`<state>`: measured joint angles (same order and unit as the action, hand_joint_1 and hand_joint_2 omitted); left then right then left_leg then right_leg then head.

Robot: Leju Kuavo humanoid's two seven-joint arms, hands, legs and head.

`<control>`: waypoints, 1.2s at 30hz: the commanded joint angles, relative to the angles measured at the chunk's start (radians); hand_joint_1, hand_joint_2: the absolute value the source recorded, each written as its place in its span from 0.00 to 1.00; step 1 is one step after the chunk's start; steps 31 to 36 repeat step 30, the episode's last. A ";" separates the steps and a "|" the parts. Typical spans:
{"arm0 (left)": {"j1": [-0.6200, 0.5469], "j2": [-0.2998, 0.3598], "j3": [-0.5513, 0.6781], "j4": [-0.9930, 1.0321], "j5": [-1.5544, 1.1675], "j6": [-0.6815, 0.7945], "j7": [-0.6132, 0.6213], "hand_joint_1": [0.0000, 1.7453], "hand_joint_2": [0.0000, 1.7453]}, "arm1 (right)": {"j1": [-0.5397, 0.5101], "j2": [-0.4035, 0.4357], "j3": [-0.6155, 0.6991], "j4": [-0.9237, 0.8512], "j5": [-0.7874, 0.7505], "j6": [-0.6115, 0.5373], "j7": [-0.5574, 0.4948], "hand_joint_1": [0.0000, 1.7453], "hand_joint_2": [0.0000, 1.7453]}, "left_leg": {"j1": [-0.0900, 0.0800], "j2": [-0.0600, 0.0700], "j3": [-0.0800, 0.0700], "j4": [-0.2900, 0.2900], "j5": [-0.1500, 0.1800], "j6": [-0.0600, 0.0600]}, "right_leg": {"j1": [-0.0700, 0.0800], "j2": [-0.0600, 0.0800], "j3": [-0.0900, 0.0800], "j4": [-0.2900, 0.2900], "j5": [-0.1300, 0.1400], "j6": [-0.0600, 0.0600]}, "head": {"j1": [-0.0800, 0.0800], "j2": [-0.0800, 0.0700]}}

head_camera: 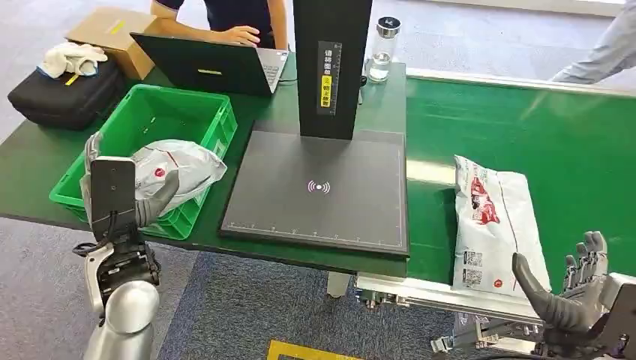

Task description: Moved the parcel from conveyor to table for the left to box.

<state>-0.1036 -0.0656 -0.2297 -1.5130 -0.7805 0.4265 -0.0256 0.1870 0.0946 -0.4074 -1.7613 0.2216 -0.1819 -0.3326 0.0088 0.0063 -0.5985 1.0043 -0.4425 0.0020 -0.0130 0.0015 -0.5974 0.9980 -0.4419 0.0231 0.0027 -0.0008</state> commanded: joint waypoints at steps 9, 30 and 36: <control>0.035 0.024 -0.086 -0.070 0.052 -0.043 -0.018 0.00 1.00 | -0.020 0.010 0.012 0.046 0.006 0.006 -0.001 0.00 1.00 | 0.000 0.000 0.004 -0.002 -0.001 0.000 | 0.000 0.001 0.004 -0.002 -0.001 -0.001 | 0.000 0.000; 0.072 0.004 -0.143 -0.041 0.184 -0.154 -0.041 0.00 1.00 | -0.049 -0.018 0.096 0.104 0.013 0.011 0.015 0.00 1.00 | 0.000 0.002 0.005 -0.002 -0.001 0.000 | 0.000 0.002 0.004 -0.002 0.000 -0.001 | 0.001 0.000; 0.072 0.004 -0.143 -0.041 0.184 -0.154 -0.041 0.00 1.00 | -0.049 -0.018 0.096 0.104 0.013 0.011 0.015 0.00 1.00 | 0.000 0.002 0.005 -0.002 -0.001 0.000 | 0.000 0.002 0.004 -0.002 0.000 -0.001 | 0.001 0.000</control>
